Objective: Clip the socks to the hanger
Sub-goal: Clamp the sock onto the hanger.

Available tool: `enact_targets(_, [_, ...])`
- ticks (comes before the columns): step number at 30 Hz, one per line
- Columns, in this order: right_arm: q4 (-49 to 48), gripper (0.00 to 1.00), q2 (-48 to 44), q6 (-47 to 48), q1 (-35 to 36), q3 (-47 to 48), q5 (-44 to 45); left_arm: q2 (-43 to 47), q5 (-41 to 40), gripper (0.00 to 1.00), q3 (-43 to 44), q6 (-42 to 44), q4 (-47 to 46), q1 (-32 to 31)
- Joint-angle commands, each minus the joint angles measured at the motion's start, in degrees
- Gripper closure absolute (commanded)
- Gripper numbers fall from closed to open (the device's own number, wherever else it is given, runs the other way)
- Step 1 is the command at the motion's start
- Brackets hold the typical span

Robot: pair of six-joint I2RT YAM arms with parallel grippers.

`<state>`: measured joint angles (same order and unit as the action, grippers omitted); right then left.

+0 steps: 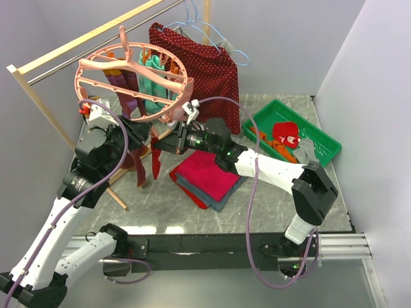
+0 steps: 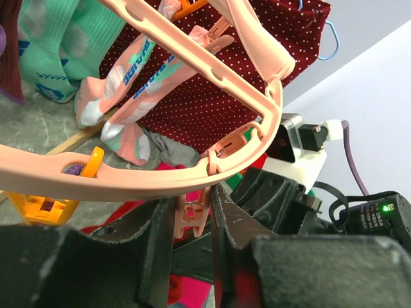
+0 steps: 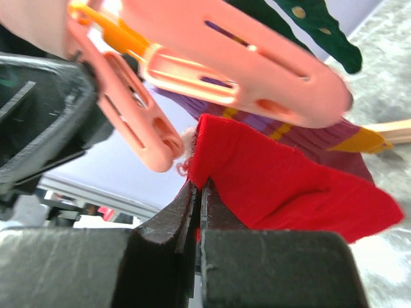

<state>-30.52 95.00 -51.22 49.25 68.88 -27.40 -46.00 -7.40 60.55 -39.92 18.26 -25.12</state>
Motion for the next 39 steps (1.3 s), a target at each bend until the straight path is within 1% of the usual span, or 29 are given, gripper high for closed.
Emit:
enact_targets(1, [4.15,1.00,-2.01,4.64,1.02,3.45,3.75,-0.32,-1.57,0.99,2.02,-0.33,-2.00,-0.28])
enact_targets(6, [7.40,1.00,-2.80,7.19,1.63,4.77,5.86,-0.41,-1.74,0.99,2.02,-0.24,-1.56,-0.28])
enact_targets(21, [9.87,1.00,-4.21,10.35,2.95,6.61,8.24,-1.20,-4.47,0.99,2.29,0.81,-0.33,-1.24])
enact_targets(29, [11.54,1.00,-5.35,12.55,3.65,7.23,10.87,-1.55,-5.61,0.99,2.38,1.16,0.02,-2.03])
enact_targets(39, [11.80,1.00,-6.14,12.81,3.92,6.70,12.37,-1.20,-6.75,0.99,2.38,1.51,0.55,-2.74])
